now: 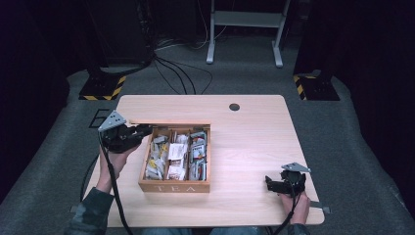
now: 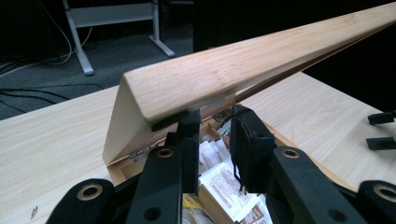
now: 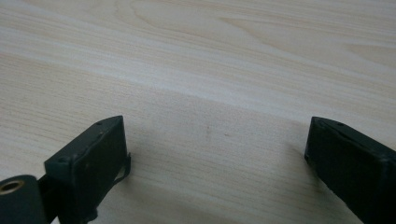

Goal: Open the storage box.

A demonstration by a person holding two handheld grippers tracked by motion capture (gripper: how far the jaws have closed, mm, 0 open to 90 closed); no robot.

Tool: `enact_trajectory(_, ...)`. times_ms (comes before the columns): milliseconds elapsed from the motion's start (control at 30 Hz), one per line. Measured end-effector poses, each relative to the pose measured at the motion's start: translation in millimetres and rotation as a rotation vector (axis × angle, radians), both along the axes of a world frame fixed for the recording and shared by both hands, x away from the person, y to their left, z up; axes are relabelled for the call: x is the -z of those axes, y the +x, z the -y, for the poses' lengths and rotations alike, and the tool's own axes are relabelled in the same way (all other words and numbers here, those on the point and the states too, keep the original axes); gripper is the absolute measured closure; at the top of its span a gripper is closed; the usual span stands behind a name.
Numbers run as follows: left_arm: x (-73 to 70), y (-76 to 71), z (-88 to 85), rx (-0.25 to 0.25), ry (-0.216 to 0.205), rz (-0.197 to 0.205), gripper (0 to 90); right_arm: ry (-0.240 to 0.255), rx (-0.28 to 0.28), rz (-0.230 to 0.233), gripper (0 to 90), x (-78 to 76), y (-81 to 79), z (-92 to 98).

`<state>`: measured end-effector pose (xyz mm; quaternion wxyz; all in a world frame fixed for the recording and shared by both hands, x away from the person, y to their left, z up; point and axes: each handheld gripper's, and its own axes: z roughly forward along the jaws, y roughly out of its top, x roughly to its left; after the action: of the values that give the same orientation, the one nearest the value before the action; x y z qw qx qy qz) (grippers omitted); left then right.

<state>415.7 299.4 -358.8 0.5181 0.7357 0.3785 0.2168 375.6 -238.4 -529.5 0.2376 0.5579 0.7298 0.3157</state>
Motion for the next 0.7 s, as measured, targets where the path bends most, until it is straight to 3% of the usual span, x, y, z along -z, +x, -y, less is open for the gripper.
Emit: enact_trajectory(700,-6.9,10.1,0.1,0.001,0.002,-0.003,72.5,0.0,0.0,0.0,5.2,0.0,0.0,0.0)
